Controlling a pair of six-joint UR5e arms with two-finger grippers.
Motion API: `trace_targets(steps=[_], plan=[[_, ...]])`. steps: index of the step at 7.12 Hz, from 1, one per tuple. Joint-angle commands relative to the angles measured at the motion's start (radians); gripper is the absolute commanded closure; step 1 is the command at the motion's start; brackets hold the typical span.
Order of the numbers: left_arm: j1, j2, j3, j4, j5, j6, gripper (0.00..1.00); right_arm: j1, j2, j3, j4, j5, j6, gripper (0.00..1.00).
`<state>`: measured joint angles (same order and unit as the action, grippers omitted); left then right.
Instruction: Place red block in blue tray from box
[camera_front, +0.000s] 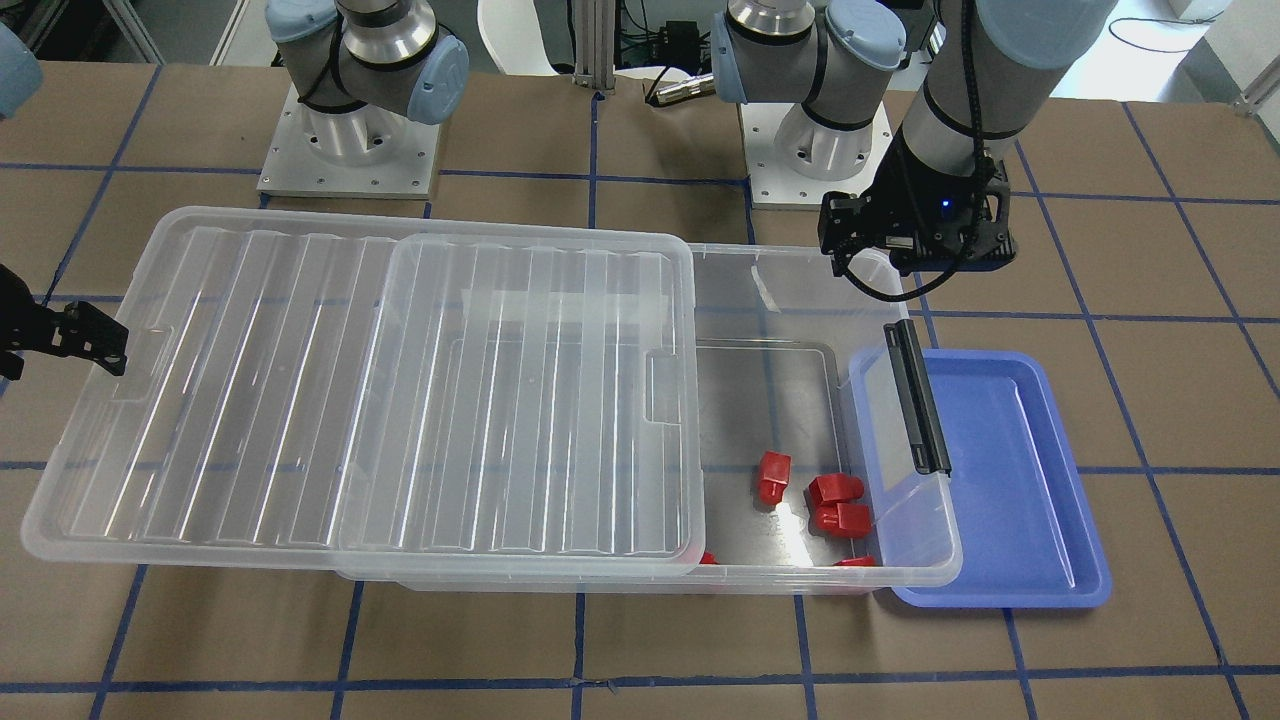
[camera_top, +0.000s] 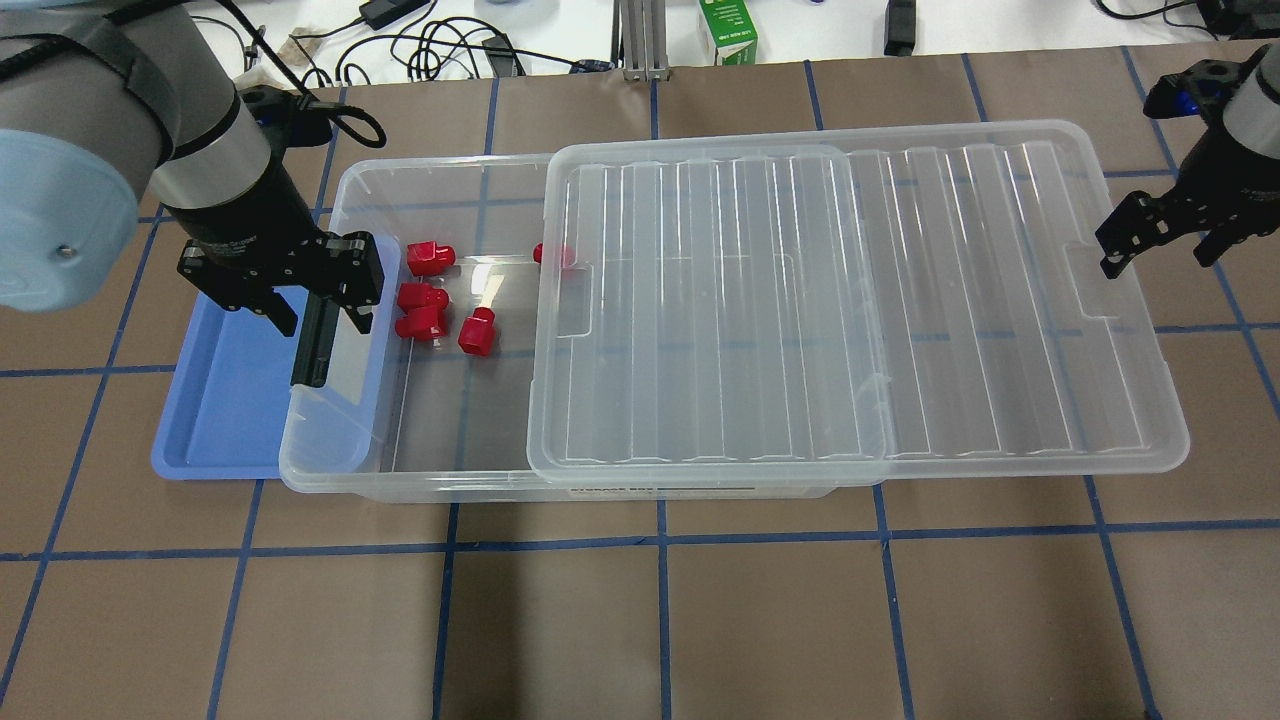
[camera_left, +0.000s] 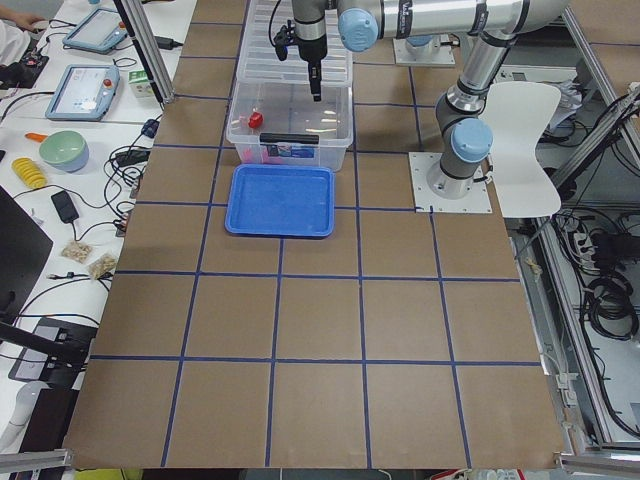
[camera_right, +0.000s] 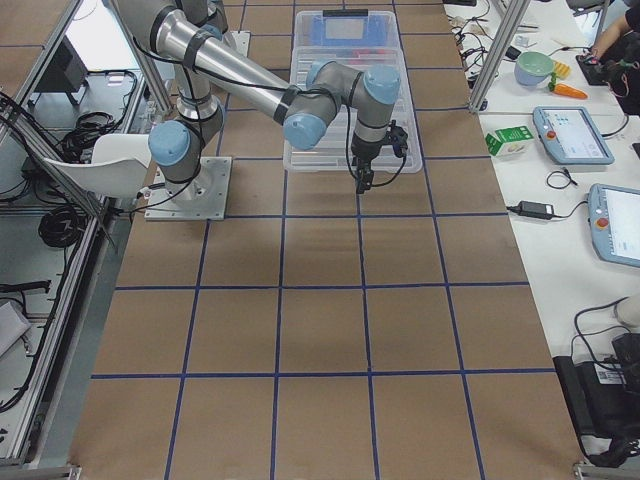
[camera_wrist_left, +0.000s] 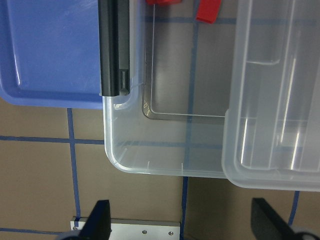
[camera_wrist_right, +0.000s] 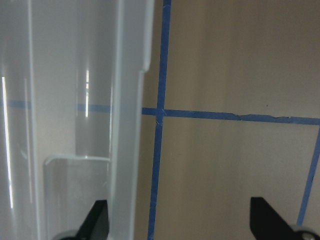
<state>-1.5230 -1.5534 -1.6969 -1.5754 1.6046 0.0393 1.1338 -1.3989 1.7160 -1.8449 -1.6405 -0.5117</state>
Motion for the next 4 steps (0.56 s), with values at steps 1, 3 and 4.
trace_targets(steps=[1,3,4], plan=[[-0.005,-0.049,-0.048,0.123,-0.002,0.010,0.31,-0.009,0.001,0.002,0.000,-0.001,-0.010,0.00],[-0.040,-0.092,-0.128,0.283,-0.003,0.020,0.31,-0.044,-0.006,0.001,0.000,0.001,-0.023,0.00],[-0.063,-0.109,-0.130,0.290,-0.002,0.024,0.31,-0.058,-0.008,-0.002,0.001,-0.001,-0.036,0.00]])
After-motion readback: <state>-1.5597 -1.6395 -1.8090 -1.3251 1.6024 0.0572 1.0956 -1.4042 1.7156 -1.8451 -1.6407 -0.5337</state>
